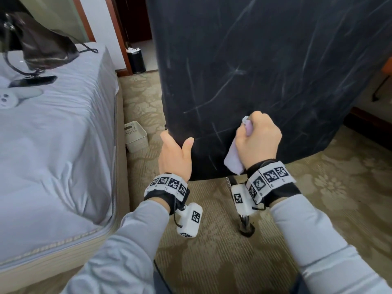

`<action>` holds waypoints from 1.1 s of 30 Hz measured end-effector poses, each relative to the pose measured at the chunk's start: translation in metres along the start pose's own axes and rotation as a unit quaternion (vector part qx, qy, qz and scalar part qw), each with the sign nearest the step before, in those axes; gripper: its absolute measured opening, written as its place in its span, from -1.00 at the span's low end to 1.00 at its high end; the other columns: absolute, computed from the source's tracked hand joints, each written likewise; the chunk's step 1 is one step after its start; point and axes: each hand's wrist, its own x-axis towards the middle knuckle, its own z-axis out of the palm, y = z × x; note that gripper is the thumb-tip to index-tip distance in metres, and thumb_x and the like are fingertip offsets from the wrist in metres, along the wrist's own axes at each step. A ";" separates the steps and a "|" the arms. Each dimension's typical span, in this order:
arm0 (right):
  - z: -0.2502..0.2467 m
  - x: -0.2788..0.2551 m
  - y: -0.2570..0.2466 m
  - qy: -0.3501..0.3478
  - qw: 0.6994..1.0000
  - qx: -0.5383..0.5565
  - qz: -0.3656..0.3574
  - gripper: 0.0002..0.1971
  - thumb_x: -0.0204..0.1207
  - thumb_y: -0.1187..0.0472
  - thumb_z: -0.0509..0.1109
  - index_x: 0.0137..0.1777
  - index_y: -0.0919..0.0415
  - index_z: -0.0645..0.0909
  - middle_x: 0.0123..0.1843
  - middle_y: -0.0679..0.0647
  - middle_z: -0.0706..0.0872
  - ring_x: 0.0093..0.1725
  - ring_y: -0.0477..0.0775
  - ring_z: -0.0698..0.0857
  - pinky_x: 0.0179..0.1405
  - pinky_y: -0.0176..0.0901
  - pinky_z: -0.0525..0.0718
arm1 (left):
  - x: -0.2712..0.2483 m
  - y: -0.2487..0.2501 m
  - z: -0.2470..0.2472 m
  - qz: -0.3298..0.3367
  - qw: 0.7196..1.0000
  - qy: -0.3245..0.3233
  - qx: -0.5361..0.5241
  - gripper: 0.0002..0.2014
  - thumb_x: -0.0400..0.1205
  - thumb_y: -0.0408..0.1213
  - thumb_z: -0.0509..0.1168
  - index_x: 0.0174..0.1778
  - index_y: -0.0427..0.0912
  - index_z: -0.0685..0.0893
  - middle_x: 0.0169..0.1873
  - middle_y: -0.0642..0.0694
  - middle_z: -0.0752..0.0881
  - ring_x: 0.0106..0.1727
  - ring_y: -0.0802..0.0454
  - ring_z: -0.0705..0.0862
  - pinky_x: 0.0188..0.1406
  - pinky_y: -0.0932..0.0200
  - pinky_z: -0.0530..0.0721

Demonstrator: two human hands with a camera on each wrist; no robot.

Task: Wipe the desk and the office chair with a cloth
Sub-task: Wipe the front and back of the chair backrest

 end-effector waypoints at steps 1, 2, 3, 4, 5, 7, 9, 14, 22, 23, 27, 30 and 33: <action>0.006 -0.007 -0.009 -0.007 1.000 0.006 -0.030 -0.88 0.51 0.24 0.28 -0.24 0.16 0.43 -0.26 0.12 0.54 -0.37 0.14 0.50 -0.29 -0.07 0.50 | 0.000 -0.001 0.000 0.005 1.000 0.003 -0.002 -0.59 0.75 0.00 0.21 0.40 -0.14 0.29 0.18 -0.16 0.71 0.16 -0.28 0.71 0.08 0.02 0.51; 0.013 -0.015 -0.019 -0.023 0.998 0.007 -0.062 -0.90 0.49 0.23 0.25 -0.24 0.19 0.47 -0.27 0.15 0.56 -0.39 0.18 0.54 -0.33 -0.07 0.53 | 0.001 -0.002 0.000 0.010 1.000 0.006 -0.003 -0.59 0.75 0.00 0.21 0.39 -0.15 0.29 0.17 -0.16 0.71 0.15 -0.28 0.72 0.08 0.00 0.54; 0.018 -0.022 -0.027 -0.043 0.995 0.007 -0.085 -0.91 0.47 0.23 0.25 -0.24 0.22 0.50 -0.27 0.17 0.58 -0.41 0.23 0.57 -0.39 -0.04 0.57 | 0.003 -0.003 -0.001 0.013 1.000 0.007 0.000 -0.59 0.76 -0.01 0.20 0.39 -0.15 0.29 0.16 -0.17 0.71 0.13 -0.29 0.72 0.07 -0.02 0.55; 0.021 -0.026 -0.031 -0.058 0.993 0.010 -0.098 -0.91 0.44 0.24 0.27 -0.24 0.23 0.51 -0.28 0.17 0.57 -0.43 0.26 0.59 -0.43 0.00 0.61 | 0.004 -0.004 -0.002 0.015 1.000 0.006 0.005 -0.59 0.76 -0.01 0.20 0.39 -0.16 0.28 0.15 -0.17 0.71 0.13 -0.30 0.72 0.06 -0.03 0.55; 0.021 -0.025 -0.031 -0.066 0.993 0.013 -0.102 -0.91 0.44 0.24 0.28 -0.25 0.24 0.51 -0.28 0.16 0.57 -0.43 0.27 0.60 -0.45 0.03 0.62 | 0.007 -0.005 -0.004 0.016 1.000 0.005 0.010 -0.58 0.76 -0.01 0.19 0.41 -0.17 0.27 0.16 -0.18 0.71 0.14 -0.31 0.71 0.07 -0.04 0.55; 0.011 -0.013 -0.017 -0.056 0.994 -0.003 -0.092 -0.90 0.47 0.23 0.31 -0.24 0.24 0.53 -0.26 0.17 0.60 -0.38 0.31 0.63 -0.37 0.02 0.59 | 0.011 -0.006 -0.007 0.012 1.000 -0.004 0.019 -0.54 0.77 -0.01 0.18 0.46 -0.18 0.24 0.20 -0.20 0.70 0.17 -0.32 0.69 0.16 -0.10 0.56; -0.007 0.005 0.006 -0.019 0.997 -0.035 -0.064 -0.89 0.50 0.23 0.36 -0.20 0.26 0.56 -0.22 0.21 0.65 -0.30 0.34 0.66 -0.29 -0.04 0.51 | 0.012 -0.006 -0.007 0.008 1.000 -0.008 0.020 -0.51 0.77 0.00 0.18 0.50 -0.19 0.23 0.20 -0.20 0.71 0.18 -0.32 0.70 0.22 -0.14 0.59; -0.017 0.018 0.014 0.010 0.999 -0.044 0.007 -0.90 0.52 0.25 0.34 -0.18 0.22 0.49 -0.17 0.21 0.64 -0.21 0.32 0.63 -0.21 -0.14 0.27 | 0.004 -0.002 -0.002 0.002 1.000 0.000 0.005 -0.55 0.77 -0.02 0.19 0.44 -0.22 0.27 0.16 -0.16 0.70 0.16 -0.23 0.69 0.07 0.03 0.49; 0.017 -0.023 -0.032 -0.075 0.989 -0.005 -0.127 -0.92 0.46 0.24 0.33 -0.20 0.25 0.53 -0.24 0.18 0.58 -0.41 0.32 0.61 -0.42 0.06 0.64 | 0.008 -0.004 -0.007 0.021 1.000 -0.009 0.006 -0.55 0.77 -0.03 0.19 0.42 -0.23 0.26 0.14 -0.20 0.70 0.15 -0.34 0.69 0.08 -0.11 0.58; 0.007 -0.013 -0.023 -0.061 0.991 -0.025 -0.120 -0.91 0.45 0.23 0.33 -0.20 0.25 0.53 -0.23 0.19 0.59 -0.36 0.34 0.63 -0.37 0.03 0.60 | 0.009 -0.004 -0.008 0.018 1.000 -0.012 0.005 -0.55 0.77 -0.04 0.19 0.44 -0.23 0.25 0.17 -0.21 0.70 0.17 -0.33 0.69 0.14 -0.12 0.58; -0.046 0.050 -0.017 0.093 0.987 -0.006 -0.129 -0.88 0.52 0.25 0.34 -0.21 0.27 0.55 -0.21 0.19 0.62 -0.29 0.21 0.59 -0.26 -0.22 0.29 | 0.008 -0.001 -0.010 -0.007 1.000 -0.014 -0.007 -0.55 0.77 -0.05 0.21 0.46 -0.18 0.25 0.22 -0.18 0.69 0.22 -0.29 0.68 0.21 -0.10 0.56; -0.043 0.082 -0.063 0.182 0.956 0.060 -0.221 -0.89 0.49 0.33 0.36 -0.26 0.29 0.55 -0.26 0.15 0.59 -0.35 0.00 0.46 -0.32 -0.35 0.23 | 0.007 0.000 -0.009 -0.006 1.000 -0.021 -0.011 -0.59 0.76 -0.04 0.21 0.40 -0.15 0.26 0.15 -0.12 0.69 0.17 -0.27 0.69 0.13 -0.05 0.55; 0.002 0.050 -0.081 0.096 0.944 0.014 -0.315 -0.95 0.38 0.38 0.39 -0.23 0.27 0.57 -0.24 0.17 0.58 -0.49 0.10 0.44 -0.57 -0.17 0.33 | 0.008 -0.001 -0.012 0.007 1.000 -0.025 -0.011 -0.60 0.76 -0.01 0.20 0.35 -0.17 0.27 0.13 -0.17 0.71 0.12 -0.29 0.69 0.02 -0.03 0.51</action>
